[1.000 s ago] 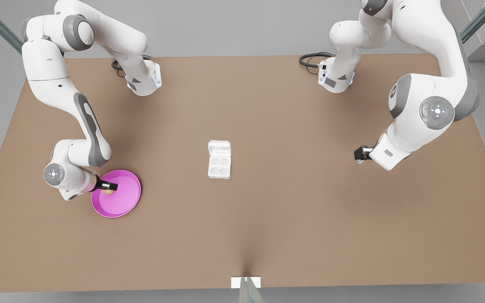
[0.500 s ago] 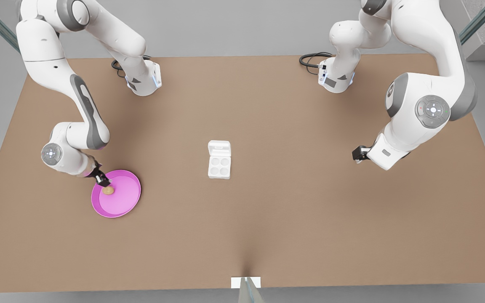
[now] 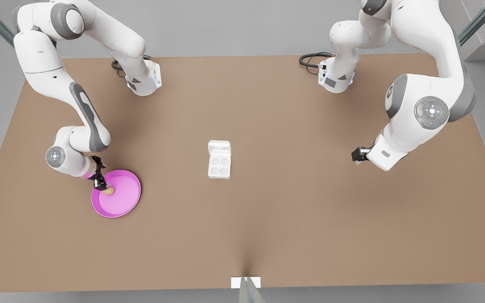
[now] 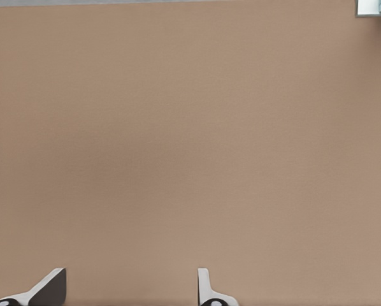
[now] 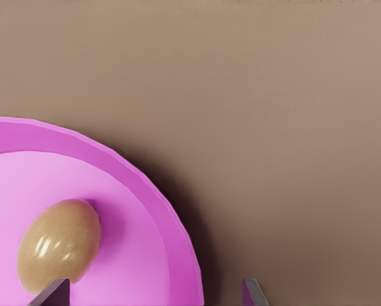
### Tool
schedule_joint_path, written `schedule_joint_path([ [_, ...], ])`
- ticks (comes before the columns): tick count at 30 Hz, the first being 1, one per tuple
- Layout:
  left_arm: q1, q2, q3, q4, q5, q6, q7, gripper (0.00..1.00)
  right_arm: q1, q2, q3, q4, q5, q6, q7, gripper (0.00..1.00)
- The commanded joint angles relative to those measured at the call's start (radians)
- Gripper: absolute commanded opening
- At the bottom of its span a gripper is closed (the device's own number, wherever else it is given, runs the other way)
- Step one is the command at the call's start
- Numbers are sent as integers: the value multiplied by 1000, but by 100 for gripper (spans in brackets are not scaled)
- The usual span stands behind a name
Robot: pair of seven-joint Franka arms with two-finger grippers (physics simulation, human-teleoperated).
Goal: Pack egg into the box and close the box lid
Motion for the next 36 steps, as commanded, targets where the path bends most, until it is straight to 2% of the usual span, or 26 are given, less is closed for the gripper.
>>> schedule_joint_path([
  [1, 0, -1, 0, 0, 0, 0, -13, 100, -3, 2, -1, -1, -10, 83, 298, 100],
  [4, -1, -6, 0, 0, 2, -6, -13, 100, -61, -59, 0, -56, -58, 79, 294, 100],
  [8, -29, -8, 0, 0, 4, -9, -50, 100, -110, -38, 0, -50, -124, 88, 290, 100],
  [17, -32, -9, -2, 0, 33, -9, -61, 100, -20, 79, 0, 116, -111, 73, 356, 100],
  [22, -35, -6, -2, 0, 33, -4, -61, 100, 43, 88, -1, 104, -58, 83, 385, 100],
  [36, -38, -3, -2, 0, 33, 0, -61, 100, 48, 123, -23, 76, -58, 117, 383, 100],
])
